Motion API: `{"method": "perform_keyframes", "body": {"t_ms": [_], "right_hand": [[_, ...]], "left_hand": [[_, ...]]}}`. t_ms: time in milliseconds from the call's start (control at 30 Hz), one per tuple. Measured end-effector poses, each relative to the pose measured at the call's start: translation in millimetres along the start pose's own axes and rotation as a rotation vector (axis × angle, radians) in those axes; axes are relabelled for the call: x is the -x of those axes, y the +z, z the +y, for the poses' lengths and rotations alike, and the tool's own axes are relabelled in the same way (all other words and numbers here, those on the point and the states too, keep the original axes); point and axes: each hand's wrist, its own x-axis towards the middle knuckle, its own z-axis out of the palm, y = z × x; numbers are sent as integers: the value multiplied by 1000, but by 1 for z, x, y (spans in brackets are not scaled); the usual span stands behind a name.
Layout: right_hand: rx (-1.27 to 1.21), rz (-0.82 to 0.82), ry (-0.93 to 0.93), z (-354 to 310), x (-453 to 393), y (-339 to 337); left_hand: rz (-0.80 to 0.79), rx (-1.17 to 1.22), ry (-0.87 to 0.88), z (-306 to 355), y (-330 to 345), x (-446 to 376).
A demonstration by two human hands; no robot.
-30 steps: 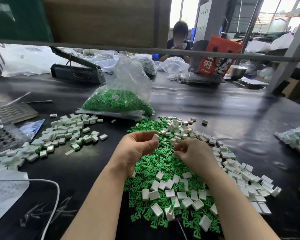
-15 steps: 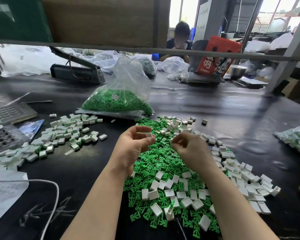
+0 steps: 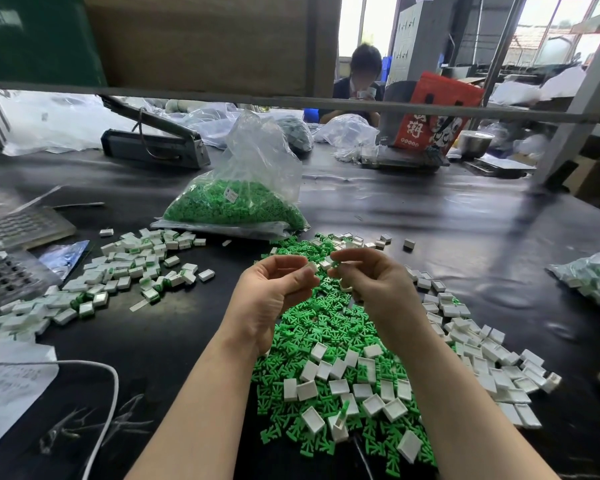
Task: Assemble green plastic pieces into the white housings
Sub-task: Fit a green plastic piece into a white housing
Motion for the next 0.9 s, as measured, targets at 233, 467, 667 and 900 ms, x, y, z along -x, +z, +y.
{"method": "perform_keyframes", "body": {"t_ms": [233,467,667,900], "right_hand": [[-79,56,17,3,-2,1],[-159,98,35,3,-3,6],[-126,106,13,5,-3,8],[-117,116,9,5,-3,10]], "left_hand": [[-12,18,-20,1,3,2],[-34,-13,-11,-1,4,3],[-35,-96,32,-1,5,4],[-29,-126,49,0,5,5]]}}
